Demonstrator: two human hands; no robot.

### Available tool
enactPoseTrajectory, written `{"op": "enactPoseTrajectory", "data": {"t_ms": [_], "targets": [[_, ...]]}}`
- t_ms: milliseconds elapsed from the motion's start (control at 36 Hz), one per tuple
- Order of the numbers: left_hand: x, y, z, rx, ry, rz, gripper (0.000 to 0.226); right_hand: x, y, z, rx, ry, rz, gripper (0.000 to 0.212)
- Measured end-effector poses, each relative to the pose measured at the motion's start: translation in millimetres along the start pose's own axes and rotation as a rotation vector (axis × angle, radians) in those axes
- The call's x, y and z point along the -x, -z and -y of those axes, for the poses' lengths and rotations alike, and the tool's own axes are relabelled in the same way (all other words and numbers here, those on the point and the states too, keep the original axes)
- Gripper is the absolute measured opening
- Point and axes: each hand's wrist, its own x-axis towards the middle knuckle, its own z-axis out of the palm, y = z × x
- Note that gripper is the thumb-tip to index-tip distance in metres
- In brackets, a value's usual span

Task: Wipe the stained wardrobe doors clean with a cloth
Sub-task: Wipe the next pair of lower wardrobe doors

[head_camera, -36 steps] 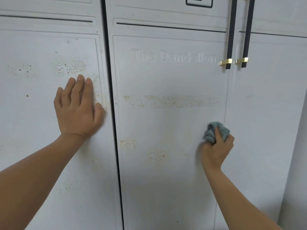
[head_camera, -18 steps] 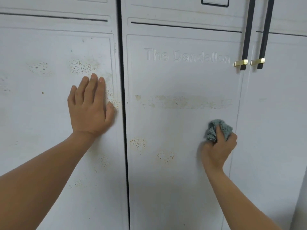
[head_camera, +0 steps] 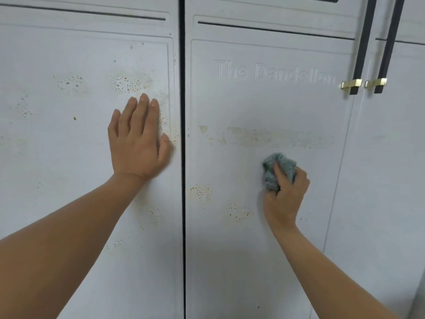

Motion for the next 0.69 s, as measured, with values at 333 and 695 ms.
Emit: {"op": "enactPoseTrajectory", "data": {"t_ms": [333, 695], "targets": [[-0.9, 3.4, -1.1, 0.004, 0.009, 0.033, 0.070, -18.0, -8.9, 27.6, 0.006, 0.328, 0.133, 0.067], [-0.8, 2.0, -1.0, 0.001, 0.005, 0.005, 0.070, 3.0, -14.2, 24.5, 0.026, 0.800, 0.333, 0.029]]}}
